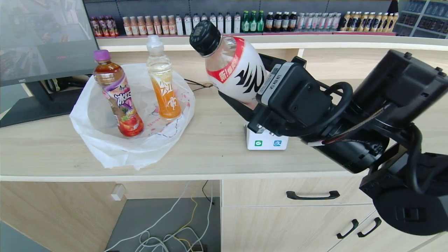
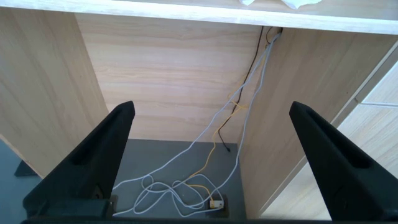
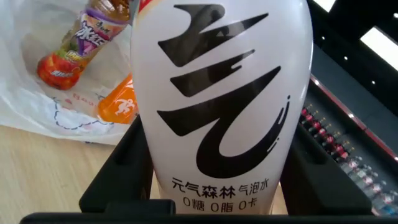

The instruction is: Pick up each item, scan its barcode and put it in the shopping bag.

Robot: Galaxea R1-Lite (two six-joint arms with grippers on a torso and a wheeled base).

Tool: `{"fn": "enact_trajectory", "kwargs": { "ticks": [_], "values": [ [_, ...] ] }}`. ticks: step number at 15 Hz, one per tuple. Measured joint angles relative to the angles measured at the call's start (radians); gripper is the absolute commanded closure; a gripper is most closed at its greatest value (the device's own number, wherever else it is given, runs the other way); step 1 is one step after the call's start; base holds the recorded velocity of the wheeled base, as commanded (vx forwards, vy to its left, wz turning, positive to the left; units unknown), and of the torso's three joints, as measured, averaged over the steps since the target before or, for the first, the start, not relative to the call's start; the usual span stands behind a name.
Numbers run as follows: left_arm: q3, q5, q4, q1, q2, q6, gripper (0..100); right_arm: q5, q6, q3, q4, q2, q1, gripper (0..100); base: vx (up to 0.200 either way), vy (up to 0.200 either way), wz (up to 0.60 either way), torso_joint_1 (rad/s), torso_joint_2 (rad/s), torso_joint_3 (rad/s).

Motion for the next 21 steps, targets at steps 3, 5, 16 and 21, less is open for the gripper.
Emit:
{"fn": "enact_trajectory", "kwargs": {
  "ticks": [3, 5, 16, 21],
  "values": [
    [0.0, 0.0, 0.0, 0.001, 0.0, 0.0, 0, 0.106, -0.011, -0.003, 0.005, 0.014, -0.063, 100, 0.0, 0.0, 0.0, 0.0, 0.0, 0.0],
    [0.0, 0.0, 0.0, 0.0, 0.0, 0.0, 0, 0.169, -0.038, -0.003, 0.005, 0.029, -0.093, 100, 0.0, 0.0, 0.0, 0.0, 0.0, 0.0],
    [0.0, 0.0, 0.0, 0.001, 0.0, 0.0, 0, 0.489, -0.107, -0.039, 0.005, 0.109, -0.288, 100, 0.0, 0.0, 0.0, 0.0, 0.0, 0.0],
    [0.0, 0.0, 0.0, 0.001, 0.0, 0.0, 0, 0.508, -0.11, -0.084, 0.005, 0.151, -0.294, 100, 0.0, 0.0, 0.0, 0.0, 0.0, 0.0]
  ]
}}
